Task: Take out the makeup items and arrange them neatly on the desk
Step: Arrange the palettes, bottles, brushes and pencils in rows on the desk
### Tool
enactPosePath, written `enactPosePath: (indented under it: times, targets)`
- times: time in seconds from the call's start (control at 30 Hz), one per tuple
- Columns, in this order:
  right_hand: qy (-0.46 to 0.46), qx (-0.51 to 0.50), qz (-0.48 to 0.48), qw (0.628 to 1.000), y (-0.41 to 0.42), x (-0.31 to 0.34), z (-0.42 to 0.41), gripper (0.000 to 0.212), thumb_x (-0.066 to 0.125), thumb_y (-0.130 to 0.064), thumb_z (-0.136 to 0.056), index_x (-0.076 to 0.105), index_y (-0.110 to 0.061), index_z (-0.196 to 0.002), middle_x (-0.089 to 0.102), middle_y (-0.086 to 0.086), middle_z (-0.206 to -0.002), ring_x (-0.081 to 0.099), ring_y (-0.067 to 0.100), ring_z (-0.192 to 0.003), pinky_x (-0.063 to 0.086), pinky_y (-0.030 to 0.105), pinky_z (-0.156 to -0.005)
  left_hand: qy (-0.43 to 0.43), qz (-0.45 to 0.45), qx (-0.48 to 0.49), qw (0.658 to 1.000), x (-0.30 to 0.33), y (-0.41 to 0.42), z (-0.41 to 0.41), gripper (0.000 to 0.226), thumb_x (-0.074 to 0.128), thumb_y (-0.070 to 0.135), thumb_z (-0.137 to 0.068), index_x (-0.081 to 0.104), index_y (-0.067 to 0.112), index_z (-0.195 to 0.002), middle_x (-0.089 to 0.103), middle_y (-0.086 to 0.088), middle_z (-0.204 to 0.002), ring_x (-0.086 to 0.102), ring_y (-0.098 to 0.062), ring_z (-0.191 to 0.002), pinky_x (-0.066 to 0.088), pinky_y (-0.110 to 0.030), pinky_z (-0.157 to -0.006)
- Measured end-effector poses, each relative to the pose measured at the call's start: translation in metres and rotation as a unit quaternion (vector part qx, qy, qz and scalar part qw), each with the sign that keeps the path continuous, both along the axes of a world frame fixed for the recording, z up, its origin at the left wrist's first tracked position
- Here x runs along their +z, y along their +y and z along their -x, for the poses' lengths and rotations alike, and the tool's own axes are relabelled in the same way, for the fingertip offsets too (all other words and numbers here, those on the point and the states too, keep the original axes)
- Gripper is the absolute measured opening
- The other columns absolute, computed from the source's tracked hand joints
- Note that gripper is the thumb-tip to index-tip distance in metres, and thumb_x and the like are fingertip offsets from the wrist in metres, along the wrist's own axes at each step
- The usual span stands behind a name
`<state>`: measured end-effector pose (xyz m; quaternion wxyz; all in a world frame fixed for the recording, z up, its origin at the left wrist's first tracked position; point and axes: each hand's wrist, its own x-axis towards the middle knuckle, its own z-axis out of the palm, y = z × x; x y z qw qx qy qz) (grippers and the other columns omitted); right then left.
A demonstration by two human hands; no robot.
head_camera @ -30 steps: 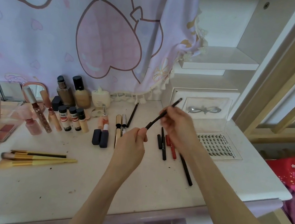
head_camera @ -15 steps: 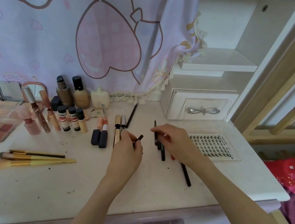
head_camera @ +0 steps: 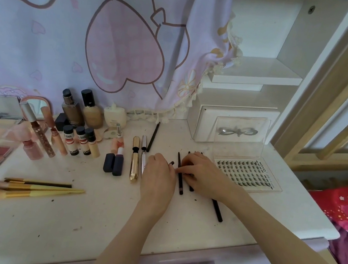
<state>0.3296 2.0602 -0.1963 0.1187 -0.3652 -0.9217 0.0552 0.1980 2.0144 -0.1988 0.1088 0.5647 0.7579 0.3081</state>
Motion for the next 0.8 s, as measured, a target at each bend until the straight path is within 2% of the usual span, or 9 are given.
enactPosePath:
  times: [0.1,0.23,0.4,0.57,0.7,0.8]
  targets:
    - [0.008,-0.009,0.0,1.0,0.0,0.0,-0.004,0.027,0.051,-0.018,-0.094,0.066,-0.012,-0.116,0.06,0.005,-0.119,0.049,0.02,-0.112,0.029,0.022,-0.097,0.025,0.006,-0.011,1.0,-0.005,0.0,0.0,0.018,0.041,0.023,-0.097,0.047,0.007,-0.101,0.054,-0.006,-0.098,0.052,-0.016,-0.083,0.036,-0.021,-0.062]
    - [0.008,-0.016,0.017,1.0,-0.001,0.001,-0.007,0.03,0.046,-0.015,-0.096,0.062,-0.011,-0.122,0.058,0.002,-0.128,0.047,0.016,-0.12,0.022,0.015,-0.099,-0.012,-0.003,-0.036,0.999,-0.006,0.001,-0.003,0.02,0.044,0.026,-0.096,0.05,0.007,-0.099,0.057,-0.007,-0.096,0.055,-0.018,-0.084,0.045,-0.029,-0.067]
    - [0.007,-0.022,0.026,0.999,-0.004,0.001,-0.009,0.034,0.04,-0.014,-0.098,0.056,-0.012,-0.129,0.051,-0.001,-0.137,0.043,0.012,-0.127,0.015,0.009,-0.101,-0.046,-0.008,-0.091,0.995,-0.011,0.004,0.0,0.024,0.048,0.017,-0.094,0.056,0.009,-0.115,0.06,-0.005,-0.108,0.054,-0.015,-0.097,0.041,-0.021,-0.078]
    - [0.008,-0.031,0.037,0.999,-0.005,0.0,-0.009,0.035,0.039,-0.014,-0.099,0.055,-0.014,-0.13,0.048,-0.004,-0.14,0.041,0.009,-0.129,0.017,0.01,-0.102,-0.053,-0.016,-0.124,0.991,-0.016,0.001,0.003,0.026,0.047,0.012,-0.094,0.059,0.012,-0.117,0.06,-0.005,-0.109,0.053,-0.016,-0.1,0.041,-0.021,-0.084]
    - [0.021,-0.041,0.038,0.998,-0.003,0.002,-0.008,0.033,0.041,-0.014,-0.098,0.056,-0.013,-0.128,0.049,-0.002,-0.139,0.044,0.011,-0.126,0.021,0.01,-0.1,-0.014,-0.034,-0.153,0.988,-0.015,-0.003,0.007,0.028,0.043,0.014,-0.096,0.058,0.011,-0.119,0.057,-0.006,-0.11,0.05,-0.014,-0.098,0.032,-0.013,-0.078]
    - [0.038,-0.06,0.03,0.997,0.005,0.004,-0.006,0.035,0.044,-0.018,-0.097,0.053,-0.015,-0.131,0.05,0.0,-0.139,0.044,0.013,-0.127,0.025,0.016,-0.103,0.049,-0.053,-0.16,0.984,-0.017,-0.012,0.009,0.031,0.037,0.015,-0.098,0.054,0.007,-0.123,0.052,-0.006,-0.121,0.048,-0.017,-0.11,0.032,-0.016,-0.086]
